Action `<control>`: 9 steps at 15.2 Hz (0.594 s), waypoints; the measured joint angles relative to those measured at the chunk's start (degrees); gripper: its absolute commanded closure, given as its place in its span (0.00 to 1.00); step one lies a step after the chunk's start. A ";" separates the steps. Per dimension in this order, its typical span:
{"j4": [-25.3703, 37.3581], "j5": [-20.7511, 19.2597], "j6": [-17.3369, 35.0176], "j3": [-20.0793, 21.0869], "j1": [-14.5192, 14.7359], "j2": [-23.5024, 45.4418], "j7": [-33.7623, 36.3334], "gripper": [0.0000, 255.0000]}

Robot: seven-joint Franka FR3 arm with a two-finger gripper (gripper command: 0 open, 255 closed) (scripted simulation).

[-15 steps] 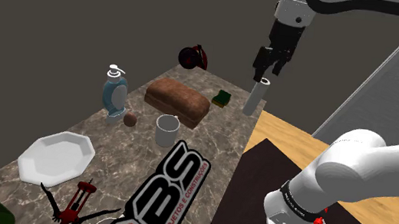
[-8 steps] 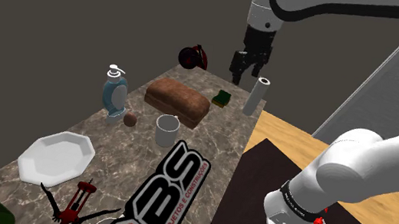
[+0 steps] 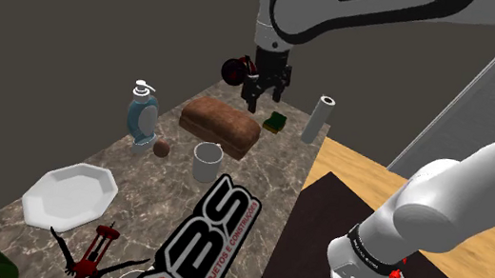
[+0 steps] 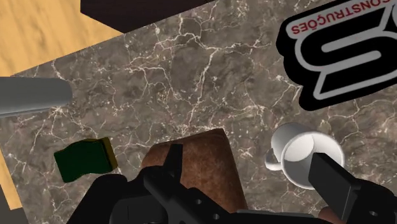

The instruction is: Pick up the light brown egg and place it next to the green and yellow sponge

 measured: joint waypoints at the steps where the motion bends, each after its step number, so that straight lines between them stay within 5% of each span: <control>1: 1.30 -0.37 0.82 0.61 0.17 2.47 0.77 0.00; 9: 13.61 -4.76 3.65 4.29 2.60 20.92 7.12 0.00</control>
